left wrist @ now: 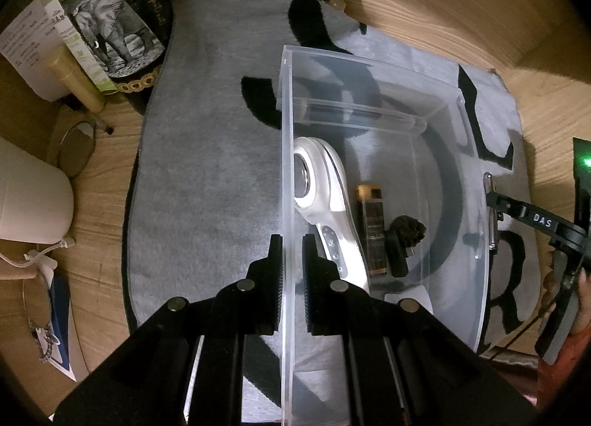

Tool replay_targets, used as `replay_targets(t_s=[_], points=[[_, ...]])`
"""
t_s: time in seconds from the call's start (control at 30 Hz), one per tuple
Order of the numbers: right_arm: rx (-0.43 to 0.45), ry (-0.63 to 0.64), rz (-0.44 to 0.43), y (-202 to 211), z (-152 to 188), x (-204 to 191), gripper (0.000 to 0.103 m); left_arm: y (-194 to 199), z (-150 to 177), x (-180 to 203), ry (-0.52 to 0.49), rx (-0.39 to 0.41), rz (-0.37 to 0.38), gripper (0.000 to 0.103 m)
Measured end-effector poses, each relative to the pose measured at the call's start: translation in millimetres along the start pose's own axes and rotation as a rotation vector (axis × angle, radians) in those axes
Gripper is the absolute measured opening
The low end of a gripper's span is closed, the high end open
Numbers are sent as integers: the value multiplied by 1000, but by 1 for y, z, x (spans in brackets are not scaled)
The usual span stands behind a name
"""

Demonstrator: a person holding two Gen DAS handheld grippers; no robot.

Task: Organize rigid objects
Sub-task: 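Grasp the silver flashlight with the right tool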

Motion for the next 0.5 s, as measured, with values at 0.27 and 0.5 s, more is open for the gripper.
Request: replay_targets(t_s=[0.27,0.5], points=[[39,3,-4,2,-1,5,15,-1,0,0,2,-2,-12,7],[85,-24,-36,24,9,11,13,-1,-1,1,-12,-3,-14,7]])
Point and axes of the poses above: each gripper's, at about its wrist camera, not at the fingertips, and y roughly against the way its jaws point, x to its right, z to its underside, the point moved 2 cm from there along -y, roughly the way its jaws point, and after that the axes turned 5 degrees about -y, right-handed, at the moved point
